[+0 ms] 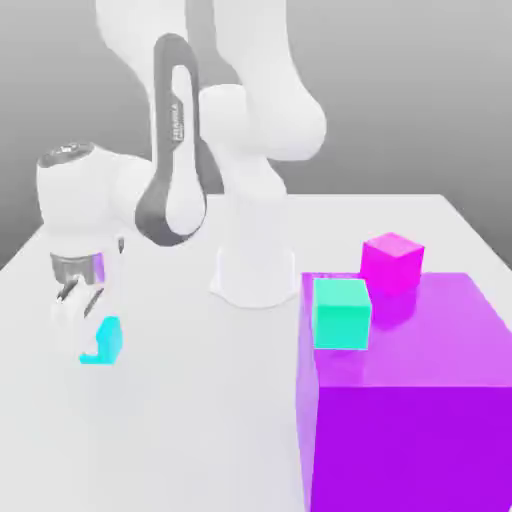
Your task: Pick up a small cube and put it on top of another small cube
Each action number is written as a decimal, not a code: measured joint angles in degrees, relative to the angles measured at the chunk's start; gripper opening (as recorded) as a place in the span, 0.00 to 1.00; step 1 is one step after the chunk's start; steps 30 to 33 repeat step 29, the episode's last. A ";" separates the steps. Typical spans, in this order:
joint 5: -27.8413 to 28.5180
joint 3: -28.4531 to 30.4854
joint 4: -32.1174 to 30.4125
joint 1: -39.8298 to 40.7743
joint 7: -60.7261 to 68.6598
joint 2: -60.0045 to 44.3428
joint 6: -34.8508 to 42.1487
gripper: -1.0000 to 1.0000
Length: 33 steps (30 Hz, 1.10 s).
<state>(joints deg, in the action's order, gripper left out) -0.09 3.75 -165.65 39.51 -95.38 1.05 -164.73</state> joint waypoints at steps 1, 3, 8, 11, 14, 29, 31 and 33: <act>0.01 -1.03 0.57 -1.94 -0.08 1.72 2.23 0.00; -0.55 -3.11 2.27 -4.73 0.11 4.95 7.01 0.00; -3.56 -9.22 7.26 -13.06 1.61 12.68 19.33 0.00; -5.64 -12.78 10.31 -18.54 2.67 17.24 26.73 0.00; -7.75 -16.27 13.36 -24.15 3.71 21.77 34.11 0.00; -14.41 -27.54 15.47 -40.01 6.29 30.67 44.72 1.00; -14.41 -27.54 15.47 -40.01 6.29 30.67 44.72 1.00; -14.41 -27.54 15.47 -40.01 6.29 30.67 44.72 1.00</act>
